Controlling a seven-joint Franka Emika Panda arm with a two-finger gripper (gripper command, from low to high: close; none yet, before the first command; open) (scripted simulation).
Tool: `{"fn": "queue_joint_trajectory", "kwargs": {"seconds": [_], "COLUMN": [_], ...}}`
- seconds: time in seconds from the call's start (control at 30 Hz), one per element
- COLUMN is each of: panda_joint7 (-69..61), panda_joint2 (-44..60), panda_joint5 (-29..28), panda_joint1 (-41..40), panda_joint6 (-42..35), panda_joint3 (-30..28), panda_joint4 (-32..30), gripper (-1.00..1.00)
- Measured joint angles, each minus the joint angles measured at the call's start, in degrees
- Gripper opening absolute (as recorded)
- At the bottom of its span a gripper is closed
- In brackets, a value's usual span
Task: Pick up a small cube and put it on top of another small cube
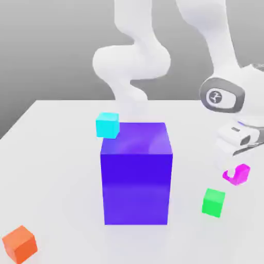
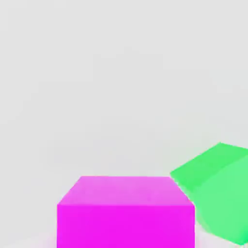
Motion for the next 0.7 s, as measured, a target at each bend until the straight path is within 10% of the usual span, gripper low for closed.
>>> {"fn": "queue_joint_trajectory", "kwargs": {"seconds": [0.37,0.57,0.6,0.7], "panda_joint7": [-29.2,-19.3,-17.6,-17.6], "panda_joint2": [-9.2,1.8,3.6,3.6], "panda_joint5": [17.6,1.8,-0.7,-0.7], "panda_joint1": [-2.6,-1.7,-0.3,-0.3], "panda_joint6": [-2.4,6.6,8.0,8.0], "panda_joint3": [-2.9,-8.0,-9.9,-9.9], "panda_joint4": [-2.9,-2.5,-2.3,-2.3], "gripper": [-1.0,-1.0,1.0,1.0]}}
